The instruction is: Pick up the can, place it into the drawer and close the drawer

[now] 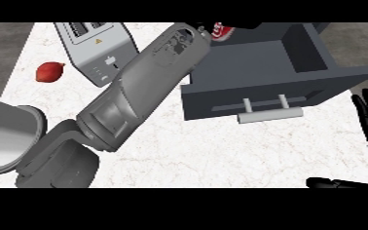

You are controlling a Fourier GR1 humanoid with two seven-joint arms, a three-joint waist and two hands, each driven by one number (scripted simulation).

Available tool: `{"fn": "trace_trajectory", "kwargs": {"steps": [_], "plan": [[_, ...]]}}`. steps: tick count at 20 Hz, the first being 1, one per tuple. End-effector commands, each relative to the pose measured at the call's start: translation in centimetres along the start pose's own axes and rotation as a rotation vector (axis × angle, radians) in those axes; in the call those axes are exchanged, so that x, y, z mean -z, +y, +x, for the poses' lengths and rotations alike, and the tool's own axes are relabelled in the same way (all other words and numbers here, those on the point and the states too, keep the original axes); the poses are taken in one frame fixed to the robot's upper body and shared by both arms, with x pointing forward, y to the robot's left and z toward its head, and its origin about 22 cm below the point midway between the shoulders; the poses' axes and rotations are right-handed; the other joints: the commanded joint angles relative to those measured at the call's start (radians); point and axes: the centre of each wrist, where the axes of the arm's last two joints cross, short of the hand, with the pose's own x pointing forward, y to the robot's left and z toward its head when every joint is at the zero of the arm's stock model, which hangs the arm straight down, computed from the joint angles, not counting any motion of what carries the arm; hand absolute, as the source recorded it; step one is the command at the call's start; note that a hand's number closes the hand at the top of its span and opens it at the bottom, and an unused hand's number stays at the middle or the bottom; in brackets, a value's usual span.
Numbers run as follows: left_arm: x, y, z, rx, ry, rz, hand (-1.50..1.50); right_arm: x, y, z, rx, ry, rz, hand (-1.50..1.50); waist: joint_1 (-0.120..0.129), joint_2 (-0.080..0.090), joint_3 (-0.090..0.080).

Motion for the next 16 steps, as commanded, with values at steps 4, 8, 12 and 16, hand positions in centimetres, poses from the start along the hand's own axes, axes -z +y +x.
{"fn": "trace_trajectory", "kwargs": {"steps": [4, 8, 12, 16], "plan": [[0.1, 0.3, -1.7, 0.051, 0.006, 0.032, -1.5, 0.0, 0.6, 0.2, -0.004, -0.01, 0.01, -1.5, -0.007, 0.003, -0.001], [-0.4, 0.2, -3.0, 0.063, 0.021, 0.084, -1.5, 0.6, 0.8, 0.1, -0.014, -0.014, 0.033, -1.5, -0.017, 0.008, 0.0], [-0.7, 0.2, -3.9, 0.042, 0.026, 0.108, -1.5, 0.1, -0.1, 1.6, -0.004, -0.038, 0.027, -1.5, -0.025, 0.004, -0.001], [-0.8, 0.0, -3.8, 0.034, 0.025, 0.131, -1.5, 0.6, -0.3, 1.4, -0.007, -0.007, 0.029, -1.5, -0.024, 0.005, -0.001]]}}
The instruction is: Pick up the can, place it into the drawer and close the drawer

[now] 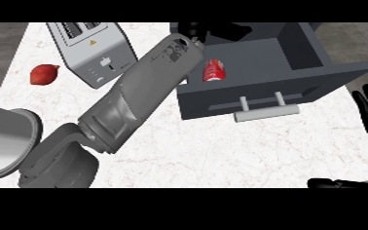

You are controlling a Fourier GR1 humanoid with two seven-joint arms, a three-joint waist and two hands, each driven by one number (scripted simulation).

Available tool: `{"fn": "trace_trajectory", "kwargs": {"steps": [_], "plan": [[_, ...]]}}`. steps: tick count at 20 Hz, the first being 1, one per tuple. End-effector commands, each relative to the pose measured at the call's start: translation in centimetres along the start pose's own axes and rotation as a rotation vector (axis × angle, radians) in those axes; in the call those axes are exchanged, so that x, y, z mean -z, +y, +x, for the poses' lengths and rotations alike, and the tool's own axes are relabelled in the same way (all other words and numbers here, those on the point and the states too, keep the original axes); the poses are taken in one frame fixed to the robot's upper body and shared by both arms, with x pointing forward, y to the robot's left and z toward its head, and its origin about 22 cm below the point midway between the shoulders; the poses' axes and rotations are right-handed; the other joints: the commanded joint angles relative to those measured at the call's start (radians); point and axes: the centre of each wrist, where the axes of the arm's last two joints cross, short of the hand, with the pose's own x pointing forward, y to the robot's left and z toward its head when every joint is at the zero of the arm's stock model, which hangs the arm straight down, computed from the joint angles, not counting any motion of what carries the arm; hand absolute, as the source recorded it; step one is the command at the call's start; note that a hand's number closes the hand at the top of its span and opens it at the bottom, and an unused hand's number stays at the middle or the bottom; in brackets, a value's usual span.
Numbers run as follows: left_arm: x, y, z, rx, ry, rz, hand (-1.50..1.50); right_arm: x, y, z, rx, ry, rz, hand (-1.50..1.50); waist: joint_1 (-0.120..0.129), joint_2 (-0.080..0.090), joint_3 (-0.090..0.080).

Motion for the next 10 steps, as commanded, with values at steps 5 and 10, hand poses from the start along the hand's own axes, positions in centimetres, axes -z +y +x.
{"fn": "trace_trajectory", "kwargs": {"steps": [5, 10], "plan": [[-0.1, -0.3, 0.9, -0.042, -0.001, 0.028, -1.5, 0.2, 0.0, 0.8, -0.105, -0.06, 0.005, -1.5, 0.01, -0.003, -0.001], [-0.8, -0.4, -0.6, -0.095, 0.031, 0.028, -1.5, 0.1, -0.3, 2.8, -0.281, -0.141, 0.03, -1.5, 0.015, -0.006, -0.001]]}}
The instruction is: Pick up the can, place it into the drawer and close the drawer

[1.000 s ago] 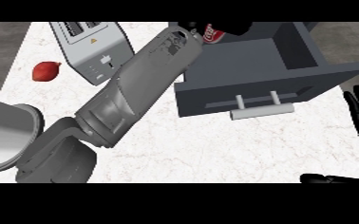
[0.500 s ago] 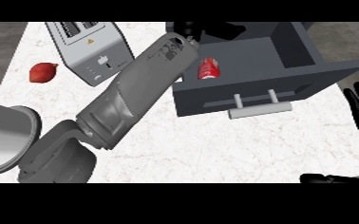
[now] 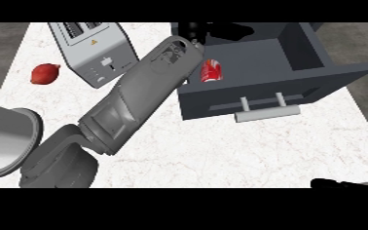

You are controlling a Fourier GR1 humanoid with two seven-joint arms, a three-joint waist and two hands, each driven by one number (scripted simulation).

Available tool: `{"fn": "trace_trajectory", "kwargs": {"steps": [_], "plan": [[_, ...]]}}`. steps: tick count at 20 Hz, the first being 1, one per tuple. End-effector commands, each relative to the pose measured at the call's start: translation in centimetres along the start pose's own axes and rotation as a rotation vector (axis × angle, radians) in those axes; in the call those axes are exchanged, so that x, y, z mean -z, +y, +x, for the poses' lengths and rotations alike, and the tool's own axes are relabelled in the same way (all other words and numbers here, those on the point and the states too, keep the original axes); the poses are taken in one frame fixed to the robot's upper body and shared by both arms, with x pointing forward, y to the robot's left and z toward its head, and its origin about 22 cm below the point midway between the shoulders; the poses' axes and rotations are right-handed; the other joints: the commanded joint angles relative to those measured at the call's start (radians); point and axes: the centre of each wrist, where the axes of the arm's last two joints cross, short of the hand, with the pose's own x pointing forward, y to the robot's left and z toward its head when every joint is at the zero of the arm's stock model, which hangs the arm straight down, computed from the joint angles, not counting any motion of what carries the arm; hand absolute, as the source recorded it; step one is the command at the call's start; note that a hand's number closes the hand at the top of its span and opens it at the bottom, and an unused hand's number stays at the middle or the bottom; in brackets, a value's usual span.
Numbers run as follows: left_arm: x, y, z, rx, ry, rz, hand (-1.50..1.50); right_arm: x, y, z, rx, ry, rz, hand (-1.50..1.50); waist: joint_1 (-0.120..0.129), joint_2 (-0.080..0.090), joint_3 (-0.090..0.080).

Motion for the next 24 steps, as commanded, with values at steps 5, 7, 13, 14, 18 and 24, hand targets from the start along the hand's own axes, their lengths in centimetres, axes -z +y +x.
{"fn": "trace_trajectory", "kwargs": {"steps": [5, 7, 13, 14, 18, 24], "plan": [[-0.6, -0.4, 0.9, -0.101, 0.013, 0.01, -1.5, 1.4, 0.3, 1.6, -0.216, -0.113, 0.103, -1.5, 0.009, -0.001, 0.0], [-0.1, -0.3, 1.3, -0.113, -0.011, -0.022, -1.5, 1.8, 1.1, 0.6, -0.268, -0.124, 0.088, -1.5, 0.046, -0.002, 0.0], [-0.4, -0.8, 3.1, -0.12, -0.046, 0.039, -1.5, 2.2, 2.3, 1.1, -0.515, -0.132, 0.144, -1.5, 0.067, -0.013, -0.001], [-0.7, -1.0, 2.5, -0.113, -0.027, 0.025, -1.5, 2.6, 2.3, 1.1, -0.554, -0.138, 0.149, -1.5, 0.071, -0.015, -0.001], [0.1, -0.9, 4.8, -0.128, -0.03, 0.01, -1.5, 3.0, 3.9, 0.0, -0.695, -0.112, 0.169, -1.5, 0.098, -0.021, -0.001], [-0.9, -1.1, 3.6, -0.138, -0.023, 0.007, -1.5, 4.4, 6.6, -4.9, -0.87, -0.062, 0.259, -1.5, 0.137, -0.028, -0.001]]}}
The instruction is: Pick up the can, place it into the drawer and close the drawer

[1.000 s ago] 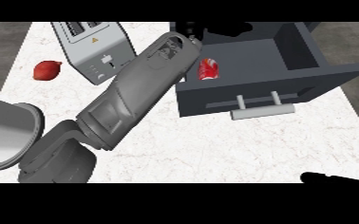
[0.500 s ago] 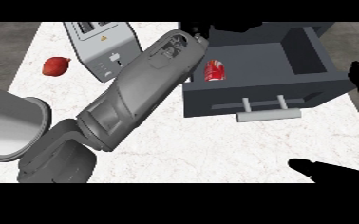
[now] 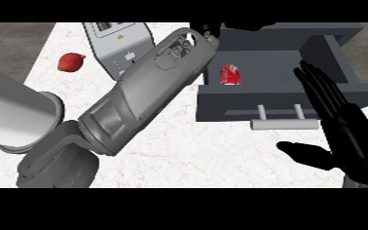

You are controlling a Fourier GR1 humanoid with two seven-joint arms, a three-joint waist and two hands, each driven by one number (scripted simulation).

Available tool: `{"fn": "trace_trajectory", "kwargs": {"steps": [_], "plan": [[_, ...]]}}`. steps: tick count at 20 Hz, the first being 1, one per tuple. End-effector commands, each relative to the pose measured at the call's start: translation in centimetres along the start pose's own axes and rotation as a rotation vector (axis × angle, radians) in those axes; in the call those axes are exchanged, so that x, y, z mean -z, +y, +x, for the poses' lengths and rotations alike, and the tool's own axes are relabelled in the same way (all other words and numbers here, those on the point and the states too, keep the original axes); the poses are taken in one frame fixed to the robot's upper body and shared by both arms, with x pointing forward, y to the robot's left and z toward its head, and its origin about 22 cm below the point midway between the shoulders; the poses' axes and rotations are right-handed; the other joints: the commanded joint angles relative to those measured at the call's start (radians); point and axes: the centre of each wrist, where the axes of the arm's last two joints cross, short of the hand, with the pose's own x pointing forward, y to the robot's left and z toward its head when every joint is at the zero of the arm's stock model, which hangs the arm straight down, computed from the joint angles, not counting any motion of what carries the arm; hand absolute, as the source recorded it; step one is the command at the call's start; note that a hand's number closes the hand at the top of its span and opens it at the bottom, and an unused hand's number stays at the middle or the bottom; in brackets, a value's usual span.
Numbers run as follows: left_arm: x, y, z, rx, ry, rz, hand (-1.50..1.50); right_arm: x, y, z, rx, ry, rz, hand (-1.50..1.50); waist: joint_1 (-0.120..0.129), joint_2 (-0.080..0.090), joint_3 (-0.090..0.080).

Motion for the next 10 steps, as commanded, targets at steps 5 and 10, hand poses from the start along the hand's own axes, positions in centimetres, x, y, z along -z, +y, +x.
{"fn": "trace_trajectory", "kwargs": {"steps": [5, 10], "plan": [[0.8, 2.0, 0.5, -0.008, 0.008, 0.02, -1.5, 2.0, 7.2, -2.4, -0.135, 0.065, 0.02, -1.5, 0.032, -0.006, 0.001], [1.8, 6.1, 0.9, 0.014, 0.019, 0.001, -1.5, 4.0, 9.0, -2.5, -0.126, 0.101, -0.011, -1.5, 0.043, -0.013, 0.0]]}}
